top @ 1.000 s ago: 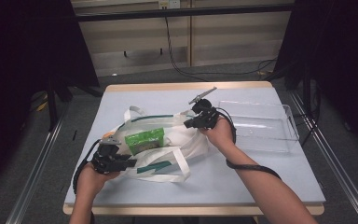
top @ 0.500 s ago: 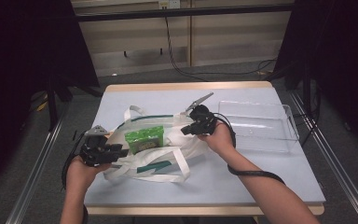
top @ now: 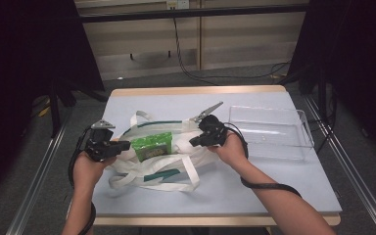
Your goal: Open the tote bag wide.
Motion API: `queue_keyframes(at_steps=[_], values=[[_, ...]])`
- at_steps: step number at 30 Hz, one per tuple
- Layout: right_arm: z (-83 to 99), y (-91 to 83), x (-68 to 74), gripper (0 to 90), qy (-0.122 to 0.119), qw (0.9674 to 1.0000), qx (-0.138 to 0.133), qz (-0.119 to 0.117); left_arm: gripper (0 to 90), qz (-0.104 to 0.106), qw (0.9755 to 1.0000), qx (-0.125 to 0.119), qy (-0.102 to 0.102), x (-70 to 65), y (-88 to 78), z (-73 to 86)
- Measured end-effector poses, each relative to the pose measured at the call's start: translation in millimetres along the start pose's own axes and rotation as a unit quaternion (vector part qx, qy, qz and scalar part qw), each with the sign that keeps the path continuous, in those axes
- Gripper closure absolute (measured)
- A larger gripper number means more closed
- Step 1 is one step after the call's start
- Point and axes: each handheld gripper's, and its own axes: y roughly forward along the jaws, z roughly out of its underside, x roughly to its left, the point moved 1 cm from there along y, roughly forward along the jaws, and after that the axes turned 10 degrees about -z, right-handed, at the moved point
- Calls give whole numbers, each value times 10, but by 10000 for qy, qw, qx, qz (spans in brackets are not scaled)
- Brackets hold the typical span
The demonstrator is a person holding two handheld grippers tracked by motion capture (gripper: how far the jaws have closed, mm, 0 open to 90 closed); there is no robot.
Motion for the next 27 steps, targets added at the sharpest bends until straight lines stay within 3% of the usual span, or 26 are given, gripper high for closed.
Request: queue_keyframes(at_steps=[6, 11, 15, 20, 22, 26, 27], values=[[54, -13, 23, 897, -74, 10000, -11, -36, 885, -24, 9999, 94, 30, 12, 75, -70], [113, -7, 19, 897, -109, 9999, 4, -39, 897, -240, 9996, 95, 90, 10, 88, -91], [164, -18, 22, 897, -81, 9999, 5, -72, 900, -127, 9998, -47, 117, 18, 57, -148], [176, -23, 31, 897, -78, 9999, -6, -66, 900, -68, 9999, -40, 148, -20, 108, -224], [184, -18, 27, 897, -96, 9999, -33, -112, 900, -60, 9998, 48, 183, -9, 163, -239], [215, -19, 23, 899, -77, 9999, 11, -140, 900, -274, 9993, 197, 143, 3, 267, -252], [227, -16, 19, 900, -64, 9999, 23, -152, 900, -226, 9995, 204, 62, 4, 286, -254]])
